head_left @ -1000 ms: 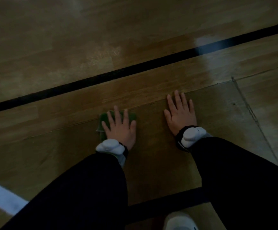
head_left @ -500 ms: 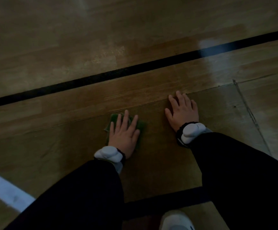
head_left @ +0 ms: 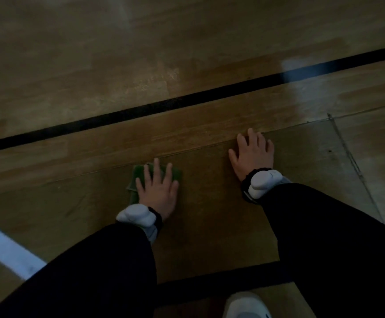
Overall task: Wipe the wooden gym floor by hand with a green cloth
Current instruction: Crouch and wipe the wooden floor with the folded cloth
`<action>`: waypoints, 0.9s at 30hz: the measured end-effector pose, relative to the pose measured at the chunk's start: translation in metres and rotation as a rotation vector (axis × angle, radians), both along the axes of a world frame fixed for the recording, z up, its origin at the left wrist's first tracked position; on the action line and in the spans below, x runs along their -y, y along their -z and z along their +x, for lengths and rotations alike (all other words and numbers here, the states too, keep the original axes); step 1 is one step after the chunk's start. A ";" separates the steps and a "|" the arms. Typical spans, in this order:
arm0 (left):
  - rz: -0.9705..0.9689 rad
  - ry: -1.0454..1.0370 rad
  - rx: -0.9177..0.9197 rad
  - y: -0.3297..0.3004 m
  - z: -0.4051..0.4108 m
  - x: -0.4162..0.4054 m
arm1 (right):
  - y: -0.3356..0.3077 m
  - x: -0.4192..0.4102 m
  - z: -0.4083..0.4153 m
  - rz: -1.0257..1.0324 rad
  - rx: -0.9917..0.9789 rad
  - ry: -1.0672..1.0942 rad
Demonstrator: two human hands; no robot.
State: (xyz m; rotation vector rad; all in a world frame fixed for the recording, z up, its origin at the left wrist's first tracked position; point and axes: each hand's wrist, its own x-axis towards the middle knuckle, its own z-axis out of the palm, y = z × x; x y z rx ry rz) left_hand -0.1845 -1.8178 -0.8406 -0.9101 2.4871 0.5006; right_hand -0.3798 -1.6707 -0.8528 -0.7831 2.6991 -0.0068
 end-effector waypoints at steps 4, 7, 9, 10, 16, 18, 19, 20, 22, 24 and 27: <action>0.021 0.391 0.053 -0.002 -0.005 -0.046 | -0.003 0.000 0.000 0.010 0.008 -0.014; 0.068 0.732 0.051 -0.005 -0.003 -0.081 | -0.005 0.000 0.000 0.018 0.004 -0.022; 0.086 0.848 0.023 -0.003 0.004 -0.094 | -0.005 -0.001 0.001 0.029 -0.008 -0.028; 0.085 0.869 0.014 -0.003 0.006 -0.095 | -0.005 -0.001 0.001 0.035 -0.010 -0.029; 0.053 0.964 0.011 0.007 0.001 -0.068 | -0.004 -0.002 -0.002 0.047 -0.019 -0.041; 0.029 0.924 0.023 0.007 0.000 -0.060 | -0.004 -0.003 -0.002 0.045 -0.013 -0.040; 0.012 0.889 0.026 0.006 0.001 -0.055 | -0.004 -0.003 -0.002 0.047 -0.008 -0.039; -0.004 0.845 0.019 0.006 0.003 -0.047 | -0.004 -0.003 -0.002 0.049 -0.006 -0.040; -0.029 0.718 -0.018 0.007 0.013 -0.027 | -0.005 -0.003 -0.002 0.050 -0.014 -0.043; -0.064 0.562 -0.017 0.009 0.027 -0.002 | -0.008 -0.002 -0.003 0.054 -0.020 -0.050; -0.079 0.279 0.031 0.008 0.047 0.025 | -0.014 0.006 -0.005 0.065 -0.012 -0.033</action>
